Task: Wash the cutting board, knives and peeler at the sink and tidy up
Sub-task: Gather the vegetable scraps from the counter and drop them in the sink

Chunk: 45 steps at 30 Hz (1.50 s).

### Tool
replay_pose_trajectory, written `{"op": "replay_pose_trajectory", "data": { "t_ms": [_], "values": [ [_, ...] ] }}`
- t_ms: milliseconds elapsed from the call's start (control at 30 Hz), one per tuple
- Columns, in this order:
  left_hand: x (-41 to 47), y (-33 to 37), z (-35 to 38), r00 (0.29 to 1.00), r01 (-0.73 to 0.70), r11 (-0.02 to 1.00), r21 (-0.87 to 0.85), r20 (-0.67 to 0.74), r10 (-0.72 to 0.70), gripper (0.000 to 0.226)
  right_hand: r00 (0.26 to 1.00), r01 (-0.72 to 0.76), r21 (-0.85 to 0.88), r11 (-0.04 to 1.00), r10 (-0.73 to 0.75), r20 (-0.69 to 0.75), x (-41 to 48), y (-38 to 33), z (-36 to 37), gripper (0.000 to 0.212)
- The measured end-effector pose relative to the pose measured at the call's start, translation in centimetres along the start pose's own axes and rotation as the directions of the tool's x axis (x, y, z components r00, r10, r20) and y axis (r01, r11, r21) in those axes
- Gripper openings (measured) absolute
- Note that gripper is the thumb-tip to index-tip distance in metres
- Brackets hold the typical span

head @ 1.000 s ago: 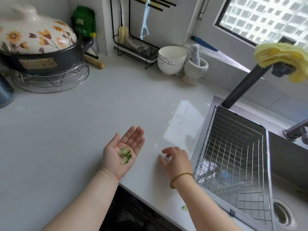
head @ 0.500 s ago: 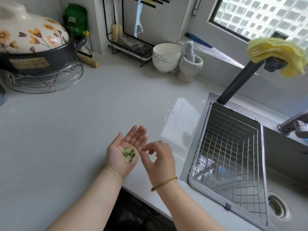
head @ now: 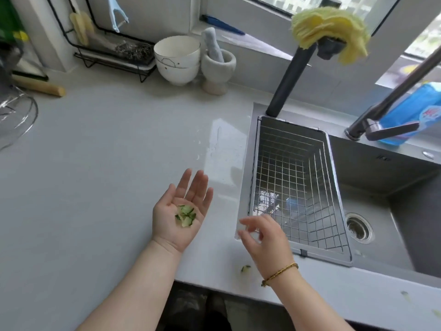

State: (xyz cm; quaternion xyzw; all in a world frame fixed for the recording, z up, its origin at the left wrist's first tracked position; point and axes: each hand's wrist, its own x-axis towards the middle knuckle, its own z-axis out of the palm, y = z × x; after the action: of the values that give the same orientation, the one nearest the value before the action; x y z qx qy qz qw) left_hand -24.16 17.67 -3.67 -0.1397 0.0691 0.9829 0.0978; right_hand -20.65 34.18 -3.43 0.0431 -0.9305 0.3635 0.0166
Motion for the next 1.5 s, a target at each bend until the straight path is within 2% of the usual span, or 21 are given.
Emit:
{"op": "replay_pose_trajectory", "data": {
  "t_ms": [33, 67, 133, 200, 333, 500, 567, 633, 733, 867, 1000, 1167, 1367, 1500],
  "values": [
    [0.1, -0.4, 0.3, 0.999, 0.003, 1.0, 0.01, -0.036, -0.003, 0.021, 0.998, -0.026, -0.032, 0.999, 0.028, 0.062, -0.6, 0.8, -0.4, 0.014],
    [0.3, -1.0, 0.4, 0.997, -0.006, 1.0, 0.005, -0.072, 0.007, 0.022, 0.991, -0.045, -0.067, 0.997, 0.053, 0.124, -1.3, 1.3, -0.6, 0.015],
    [0.7, -2.1, 0.3, 0.99, -0.023, 1.0, -0.014, -0.139, 0.021, 0.045, 0.971, -0.043, -0.109, 0.993, 0.067, 0.23, -2.5, 2.0, -0.7, 0.017],
    [0.3, -3.0, 0.6, 0.985, -0.037, 0.999, -0.021, -0.17, 0.033, 0.053, 0.952, -0.011, -0.131, 0.991, 0.05, 0.302, -3.2, 2.0, -1.0, 0.019],
    [-1.5, -3.8, 0.3, 0.976, -0.076, 0.997, 0.014, -0.205, 0.078, 0.054, 0.926, 0.059, -0.191, 0.98, 0.018, 0.378, -3.3, 1.8, -1.6, 0.021],
    [-3.7, -5.9, 0.8, 0.939, -0.216, 0.976, 0.003, -0.274, 0.209, 0.047, 0.894, 0.159, -0.249, 0.956, -0.032, 0.448, -3.4, 1.8, -2.3, 0.023],
    [-4.6, -7.7, 1.4, 0.933, -0.225, 0.974, 0.027, -0.281, 0.223, 0.042, 0.897, 0.18, -0.214, 0.96, -0.071, 0.436, -3.8, 2.3, -3.2, 0.021],
    [-5.5, -9.5, 1.6, 0.93, -0.235, 0.971, 0.045, -0.281, 0.238, 0.041, 0.918, 0.121, -0.119, 0.985, -0.065, 0.391, -4.6, 3.3, -4.7, 0.012],
    [-6.6, -12.2, 1.8, 0.929, -0.251, 0.966, 0.054, -0.267, 0.257, 0.038, 0.956, -0.013, 0.002, 1.0, 0.011, 0.294, -6.4, 6.1, -8.0, 0.031],
    [-7.1, -17.7, 2.3, 0.956, -0.169, 0.983, 0.078, -0.227, 0.183, 0.038, 0.981, -0.166, 0.103, 0.981, 0.154, 0.115, -8.2, 11.0, -13.5, 0.031],
    [-6.6, -23.3, 3.2, 0.976, -0.043, 0.991, 0.124, -0.206, 0.068, 0.038, 0.945, -0.326, 0.066, 0.943, 0.327, -0.004, -10.5, 16.4, -18.1, 0.007],
    [-5.9, -28.3, 3.7, 0.98, 0.083, 0.982, 0.171, -0.195, -0.049, 0.043, 0.882, -0.465, 0.029, 0.885, 0.466, -0.062, -12.6, 20.4, -20.5, 0.024],
    [-4.9, -31.4, 3.9, 0.971, 0.167, 0.966, 0.196, -0.201, -0.127, 0.047, 0.868, -0.496, -0.003, 0.868, 0.496, 0.021, -11.6, 21.3, -20.8, 0.029],
    [-3.4, -33.3, 4.9, 0.967, 0.214, 0.953, 0.213, -0.188, -0.174, 0.048, 0.87, -0.472, -0.165, 0.866, 0.488, 0.073, -11.2, 21.1, -21.1, 0.024]
  ]
}}
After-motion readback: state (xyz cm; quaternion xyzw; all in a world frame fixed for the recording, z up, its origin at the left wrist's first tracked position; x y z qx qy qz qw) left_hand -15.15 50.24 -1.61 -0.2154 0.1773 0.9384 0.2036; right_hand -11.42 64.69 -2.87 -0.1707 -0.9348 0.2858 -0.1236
